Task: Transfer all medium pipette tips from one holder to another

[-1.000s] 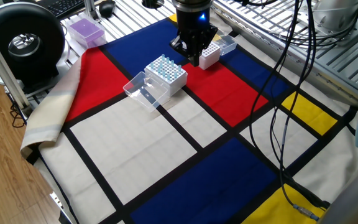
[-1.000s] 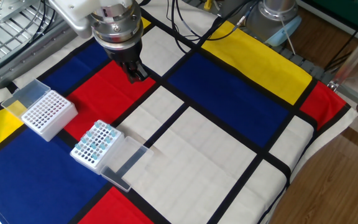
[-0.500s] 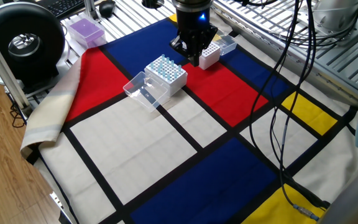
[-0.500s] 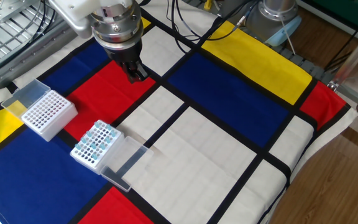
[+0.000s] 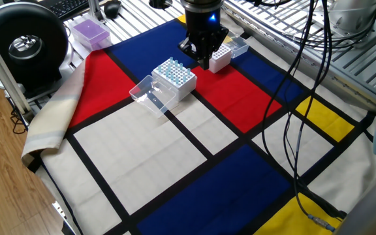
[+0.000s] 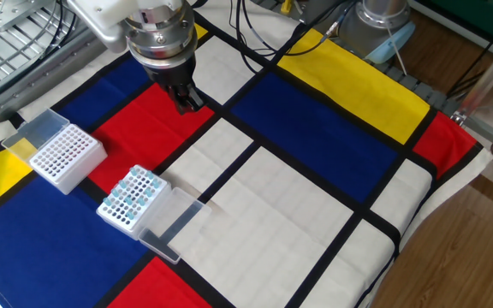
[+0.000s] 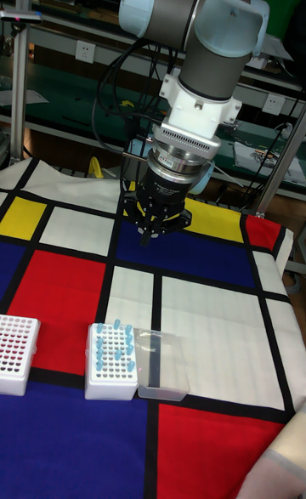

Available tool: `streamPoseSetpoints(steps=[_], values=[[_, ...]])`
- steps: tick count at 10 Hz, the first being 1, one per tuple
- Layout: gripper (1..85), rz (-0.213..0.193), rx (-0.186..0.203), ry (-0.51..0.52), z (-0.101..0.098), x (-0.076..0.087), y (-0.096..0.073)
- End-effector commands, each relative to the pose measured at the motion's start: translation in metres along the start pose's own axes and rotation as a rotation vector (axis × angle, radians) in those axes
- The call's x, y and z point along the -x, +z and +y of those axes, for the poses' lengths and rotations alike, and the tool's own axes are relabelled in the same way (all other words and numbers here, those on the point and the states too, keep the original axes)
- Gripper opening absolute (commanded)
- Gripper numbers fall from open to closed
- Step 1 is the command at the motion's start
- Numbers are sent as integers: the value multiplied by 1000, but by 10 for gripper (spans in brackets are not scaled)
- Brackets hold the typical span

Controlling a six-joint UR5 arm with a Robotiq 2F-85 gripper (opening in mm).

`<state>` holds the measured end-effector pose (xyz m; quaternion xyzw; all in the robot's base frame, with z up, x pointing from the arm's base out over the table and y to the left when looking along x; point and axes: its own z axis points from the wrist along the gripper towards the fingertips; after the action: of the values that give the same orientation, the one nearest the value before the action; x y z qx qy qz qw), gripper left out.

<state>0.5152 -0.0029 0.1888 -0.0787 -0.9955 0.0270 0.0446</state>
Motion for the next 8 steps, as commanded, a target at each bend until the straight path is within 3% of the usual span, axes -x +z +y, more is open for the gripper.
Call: streamPoseSetpoints(steps=[1, 8], values=[[10, 0, 13, 1, 3, 0, -1], [10, 0, 14, -16, 3, 0, -1]])
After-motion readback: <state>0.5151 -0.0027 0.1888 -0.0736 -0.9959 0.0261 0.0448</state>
